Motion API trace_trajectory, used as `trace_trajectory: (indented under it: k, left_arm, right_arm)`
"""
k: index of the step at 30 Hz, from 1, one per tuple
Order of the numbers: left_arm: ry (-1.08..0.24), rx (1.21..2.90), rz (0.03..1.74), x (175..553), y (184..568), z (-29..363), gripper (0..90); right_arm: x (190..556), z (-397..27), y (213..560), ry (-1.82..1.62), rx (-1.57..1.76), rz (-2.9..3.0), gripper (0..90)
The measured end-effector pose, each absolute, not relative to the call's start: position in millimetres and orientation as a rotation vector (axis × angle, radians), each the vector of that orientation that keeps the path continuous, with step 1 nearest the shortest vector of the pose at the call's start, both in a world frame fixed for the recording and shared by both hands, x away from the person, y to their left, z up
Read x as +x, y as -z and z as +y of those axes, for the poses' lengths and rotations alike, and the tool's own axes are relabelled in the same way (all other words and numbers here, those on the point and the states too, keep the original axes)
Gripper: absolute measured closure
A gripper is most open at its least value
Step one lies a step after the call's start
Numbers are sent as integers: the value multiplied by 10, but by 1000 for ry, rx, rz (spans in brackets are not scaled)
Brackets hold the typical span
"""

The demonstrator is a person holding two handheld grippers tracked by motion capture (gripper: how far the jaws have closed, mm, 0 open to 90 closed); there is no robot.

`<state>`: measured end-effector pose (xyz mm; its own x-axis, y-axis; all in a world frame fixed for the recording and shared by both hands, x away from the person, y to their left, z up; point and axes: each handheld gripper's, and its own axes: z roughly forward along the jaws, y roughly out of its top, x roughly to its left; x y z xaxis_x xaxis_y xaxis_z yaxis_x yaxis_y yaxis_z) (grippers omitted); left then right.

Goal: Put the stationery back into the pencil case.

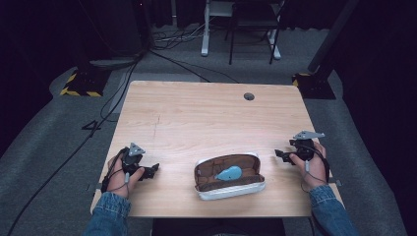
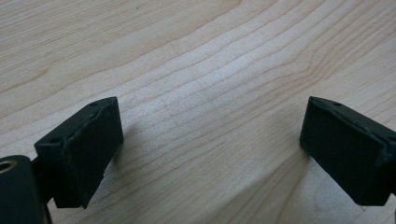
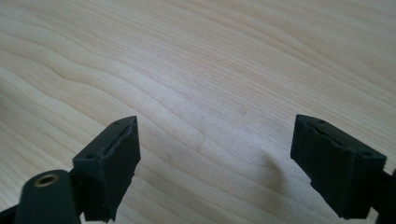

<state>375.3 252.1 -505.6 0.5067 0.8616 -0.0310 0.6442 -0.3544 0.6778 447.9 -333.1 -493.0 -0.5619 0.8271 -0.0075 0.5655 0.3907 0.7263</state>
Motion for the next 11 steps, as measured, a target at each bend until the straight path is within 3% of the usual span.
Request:
trace_trajectory:
  k: [11]
  left_arm:
    - [-450,2115,1222,3747,5057,2518,62]
  right_arm:
    - [4489,-3291,5043,-978,1232,2258,118]
